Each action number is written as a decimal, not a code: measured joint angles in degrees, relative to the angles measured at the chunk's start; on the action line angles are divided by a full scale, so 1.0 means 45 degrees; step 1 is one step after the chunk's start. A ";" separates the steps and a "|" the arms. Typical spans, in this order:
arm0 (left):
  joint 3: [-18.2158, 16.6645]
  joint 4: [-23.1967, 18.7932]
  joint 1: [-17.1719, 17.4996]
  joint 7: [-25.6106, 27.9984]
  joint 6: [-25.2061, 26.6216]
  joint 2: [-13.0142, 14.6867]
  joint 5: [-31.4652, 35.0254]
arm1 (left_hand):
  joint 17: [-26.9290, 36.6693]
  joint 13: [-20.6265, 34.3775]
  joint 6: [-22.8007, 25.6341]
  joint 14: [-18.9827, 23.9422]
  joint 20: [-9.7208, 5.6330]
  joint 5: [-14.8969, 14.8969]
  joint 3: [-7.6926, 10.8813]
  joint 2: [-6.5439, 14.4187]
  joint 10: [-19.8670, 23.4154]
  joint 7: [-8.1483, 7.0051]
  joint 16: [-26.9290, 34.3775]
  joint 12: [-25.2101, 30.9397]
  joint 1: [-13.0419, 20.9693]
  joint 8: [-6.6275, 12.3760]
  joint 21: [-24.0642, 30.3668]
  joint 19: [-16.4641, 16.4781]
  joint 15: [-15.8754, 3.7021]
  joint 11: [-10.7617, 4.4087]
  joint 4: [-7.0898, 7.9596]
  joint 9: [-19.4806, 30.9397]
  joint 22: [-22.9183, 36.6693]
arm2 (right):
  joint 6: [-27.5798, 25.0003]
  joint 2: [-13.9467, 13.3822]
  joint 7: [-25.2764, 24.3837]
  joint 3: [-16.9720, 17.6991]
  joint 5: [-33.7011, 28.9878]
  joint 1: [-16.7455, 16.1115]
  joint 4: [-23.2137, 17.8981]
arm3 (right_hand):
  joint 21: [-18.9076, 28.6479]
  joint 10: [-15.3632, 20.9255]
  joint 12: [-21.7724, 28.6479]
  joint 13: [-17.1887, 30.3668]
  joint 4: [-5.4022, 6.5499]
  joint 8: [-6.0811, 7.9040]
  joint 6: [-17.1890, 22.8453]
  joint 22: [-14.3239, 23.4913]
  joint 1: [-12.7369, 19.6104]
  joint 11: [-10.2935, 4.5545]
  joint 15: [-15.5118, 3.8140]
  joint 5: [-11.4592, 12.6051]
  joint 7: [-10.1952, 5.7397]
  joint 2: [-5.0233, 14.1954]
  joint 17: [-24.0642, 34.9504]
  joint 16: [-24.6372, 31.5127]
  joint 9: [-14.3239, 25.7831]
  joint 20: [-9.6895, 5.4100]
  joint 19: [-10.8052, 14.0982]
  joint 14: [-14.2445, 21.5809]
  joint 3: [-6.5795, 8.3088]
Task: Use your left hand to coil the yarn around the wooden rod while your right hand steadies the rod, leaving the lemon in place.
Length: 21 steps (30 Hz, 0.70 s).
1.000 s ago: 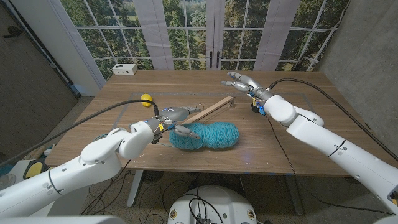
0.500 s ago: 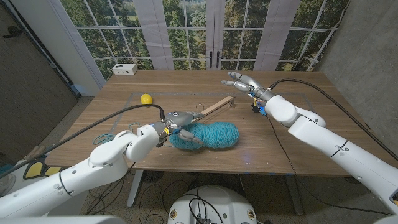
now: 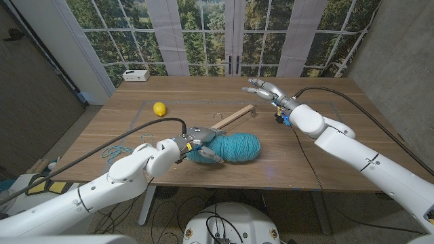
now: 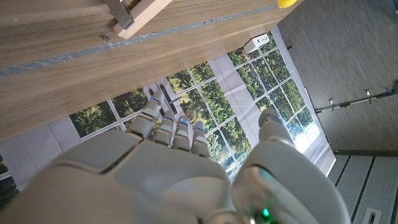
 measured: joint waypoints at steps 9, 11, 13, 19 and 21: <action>0.0471 0.0338 -0.0411 -0.0630 -0.0139 -0.0417 0.0344 | -0.0019 0.0063 0.0009 0.0419 0.0302 -0.0008 -0.0001 0.0652 0.0091 0.0030 0.0001 -0.0092 0.0652 -0.0100 0.0236 0.1203 0.0083 0.0092 0.0102 -0.0001 0.0001 | 0.0284 0.0009 -0.0031 0.0115 0.0117 -0.0138 0.0164 | 0.0000 0.0046 0.0000 0.0000 0.0047 0.0000 0.0070 0.0000 -0.0106 0.0046 -0.0071 0.0000 -0.0070 0.0005 0.0000 0.0000 0.0000 -0.0001 0.0000 0.0071 -0.0047; 0.0561 0.0443 -0.0488 -0.0746 -0.0270 -0.0509 0.0347 | -0.0029 0.0063 -0.0101 0.0650 0.0384 -0.0137 -0.0058 0.0697 0.0091 0.0139 0.0001 -0.0093 0.0831 -0.0142 0.0386 0.1776 0.0045 0.0092 0.0158 -0.0001 0.0001 | 0.0327 -0.0005 -0.0053 0.0159 0.0148 -0.0192 0.0174 | 0.0000 0.0046 0.0000 0.0000 0.0047 0.0000 0.0070 0.0000 -0.0163 0.0046 -0.0071 0.0000 -0.0070 0.0062 -0.0001 0.0000 0.0000 0.0000 0.0000 0.0071 -0.0047; 0.0638 0.0597 -0.0557 -0.0771 -0.0387 -0.0632 0.0293 | -0.0029 0.0063 -0.0152 0.0895 0.0450 -0.0184 -0.0075 0.0796 0.0105 0.0178 0.0055 -0.0140 0.0930 -0.0189 0.0490 0.2236 0.0021 0.0077 0.0175 -0.0001 0.0001 | 0.0351 -0.0022 -0.0063 0.0200 0.0177 -0.0231 0.0174 | 0.0000 0.0045 0.0000 -0.0001 0.0098 0.0000 0.0077 0.0000 -0.0162 0.0045 -0.0071 0.0000 -0.0077 0.0063 -0.0001 0.0000 0.0000 0.0000 0.0000 0.0070 -0.0098; 0.0695 0.0984 -0.0644 -0.0620 -0.0914 -0.0830 -0.0259 | 0.0009 0.0073 -0.0026 0.1551 0.0336 -0.0372 0.0106 0.1383 0.0570 0.0304 0.0158 -0.0123 0.1518 -0.0189 0.0580 0.2980 -0.0142 0.0066 0.0356 -0.0002 -0.0015 | 0.0390 -0.0062 -0.0090 0.0265 0.0258 -0.0311 0.0175 | 0.0000 0.0114 0.0001 -0.0001 0.0134 0.0000 0.0114 0.0000 -0.0226 -0.0024 -0.0070 0.0000 -0.0114 0.0130 0.0062 0.0000 -0.0001 0.0000 0.0000 0.0070 -0.0134; 0.0742 0.1083 -0.0687 -0.0609 -0.0977 -0.0904 -0.0353 | 0.0022 0.0121 0.0091 0.1815 0.0295 -0.0499 0.0302 0.1798 0.0897 0.0420 0.0191 -0.0020 0.1879 -0.0135 0.0575 0.3129 -0.0203 0.0084 0.0423 -0.0002 -0.0053 | 0.0410 -0.0071 -0.0097 0.0293 0.0290 -0.0335 0.0175 | 0.0000 0.0114 0.0001 -0.0001 0.0150 0.0000 0.0114 0.0000 -0.0231 -0.0024 -0.0070 0.0000 -0.0114 0.0135 0.0061 0.0000 -0.0001 0.0000 -0.0001 0.0070 -0.0151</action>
